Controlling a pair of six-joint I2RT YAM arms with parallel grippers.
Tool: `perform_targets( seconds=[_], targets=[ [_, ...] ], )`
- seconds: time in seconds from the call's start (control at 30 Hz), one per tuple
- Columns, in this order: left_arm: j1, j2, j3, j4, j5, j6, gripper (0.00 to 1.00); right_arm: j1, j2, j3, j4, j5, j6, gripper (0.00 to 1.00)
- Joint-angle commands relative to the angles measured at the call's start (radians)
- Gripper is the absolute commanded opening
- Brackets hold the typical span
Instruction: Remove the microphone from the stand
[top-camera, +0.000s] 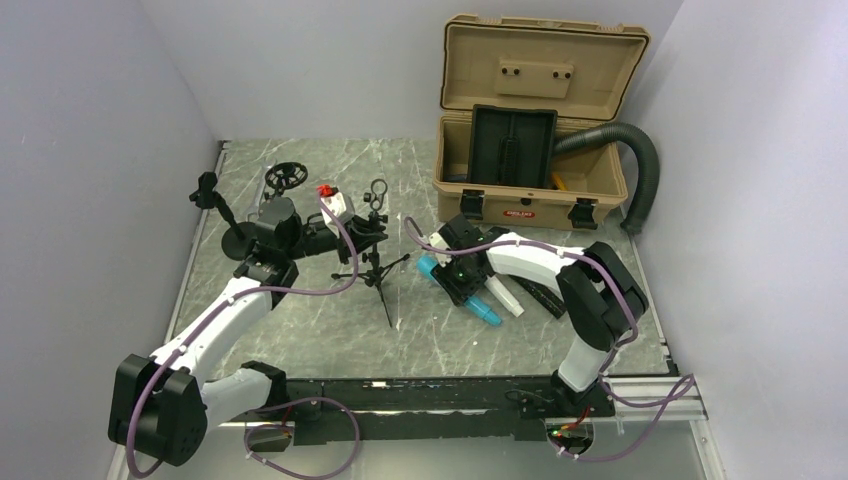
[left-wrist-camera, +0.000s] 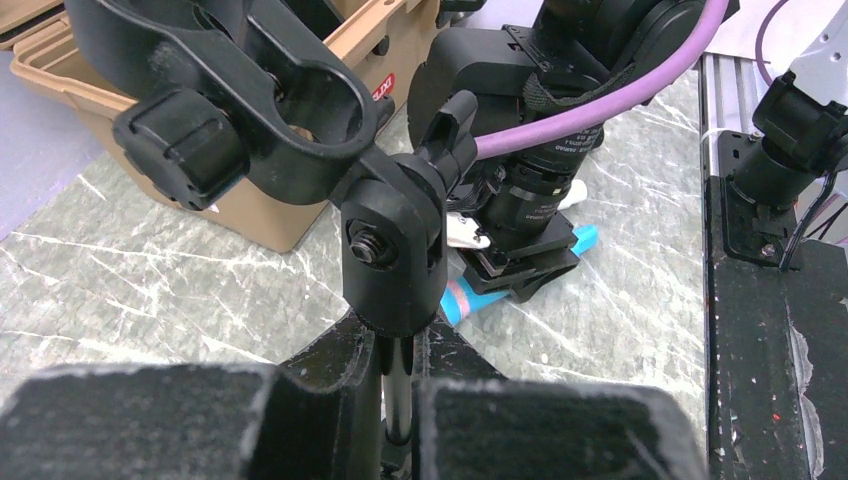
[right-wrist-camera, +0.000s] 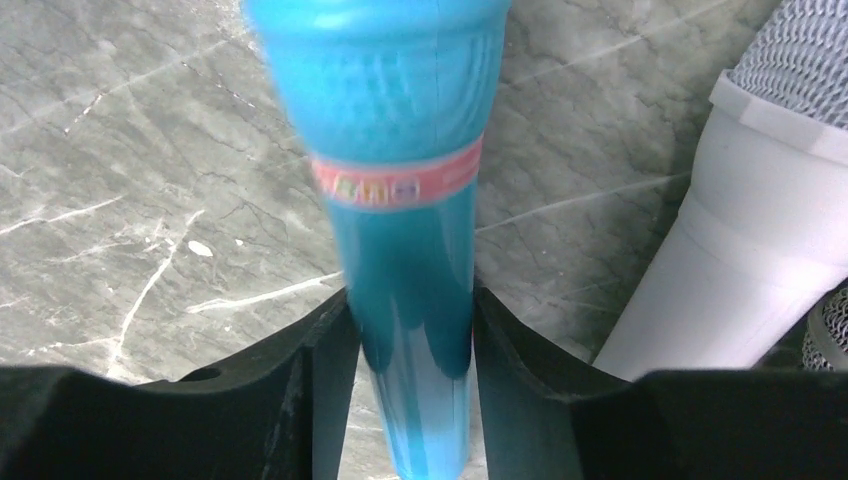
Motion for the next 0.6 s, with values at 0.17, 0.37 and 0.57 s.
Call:
perform_targets(
  seconds=[0.17,0.37,0.57],
  targets=[
    [0.012,-0.014,-0.009,-0.024,-0.036,0.032,0.06,-0.004,-0.051,-0.049,-0.010,0.067,-0.010,0.53],
    [0.012,-0.022,-0.013,-0.030,-0.041,0.042,0.06,-0.011,-0.058,-0.048,-0.014,0.062,-0.010,0.53],
    [0.012,-0.018,-0.016,-0.022,-0.039,0.045,0.06,-0.024,-0.102,-0.056,-0.016,0.057,-0.009,0.51]
  ],
)
